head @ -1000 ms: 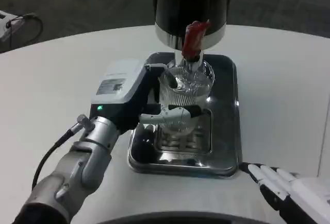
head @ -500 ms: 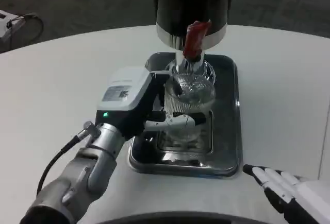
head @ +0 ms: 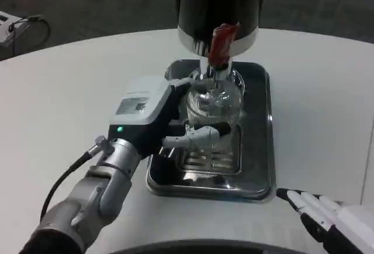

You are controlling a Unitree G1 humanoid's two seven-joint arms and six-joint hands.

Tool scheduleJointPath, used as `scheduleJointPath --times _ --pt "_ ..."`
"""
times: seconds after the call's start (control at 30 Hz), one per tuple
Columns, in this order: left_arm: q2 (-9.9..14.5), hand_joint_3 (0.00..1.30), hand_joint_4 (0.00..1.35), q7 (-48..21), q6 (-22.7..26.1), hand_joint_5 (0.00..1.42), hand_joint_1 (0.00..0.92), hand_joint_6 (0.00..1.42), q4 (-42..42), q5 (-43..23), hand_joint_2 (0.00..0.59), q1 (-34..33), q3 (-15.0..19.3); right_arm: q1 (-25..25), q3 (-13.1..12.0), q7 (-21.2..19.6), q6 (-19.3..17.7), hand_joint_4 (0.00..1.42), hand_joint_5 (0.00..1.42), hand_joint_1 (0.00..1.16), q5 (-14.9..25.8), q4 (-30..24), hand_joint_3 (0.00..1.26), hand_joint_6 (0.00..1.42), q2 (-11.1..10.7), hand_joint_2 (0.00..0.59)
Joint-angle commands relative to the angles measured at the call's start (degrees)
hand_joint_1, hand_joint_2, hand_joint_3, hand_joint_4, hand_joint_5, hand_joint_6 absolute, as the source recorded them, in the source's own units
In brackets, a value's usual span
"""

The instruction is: Grasp the cup under the faucet to collect the drink, then remove the cup.

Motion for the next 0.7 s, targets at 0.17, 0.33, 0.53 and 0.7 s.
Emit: scheduleJointPath --times 0.17,0.33,0.53,0.7 --pt "2.14 0.21 0.18 -0.61 -1.13 0.46 0.016 0.54 0.01 -0.53 0.079 0.27 0.01 -1.35 2.79 1.15 2.83 0.0 0.0 0.26 -1.09 -0.87 0.02 0.0 -1.01 0.442" --pt "3.04 0.18 0.17 -0.61 -2.08 0.45 0.002 0.54 -0.64 -0.9 0.062 0.93 0.25 -1.58 3.77 1.1 4.41 0.0 0.0 0.25 -1.44 -0.82 0.03 0.0 -1.89 0.442" --pt "3.9 0.12 0.14 -1.21 -3.07 0.44 0.0 0.51 -1.56 -2.0 0.032 1.93 0.97 -2.72 5.36 0.57 5.95 0.0 0.0 0.25 -1.88 -0.41 0.03 0.0 -2.93 0.442" --pt "5.12 0.11 0.13 -1.56 -4.06 0.43 0.0 0.5 -4.36 -3.49 0.015 3.45 1.99 -2.92 6.07 -0.12 6.66 0.0 0.0 0.25 -2.16 -0.29 0.03 0.0 -3.16 0.442"
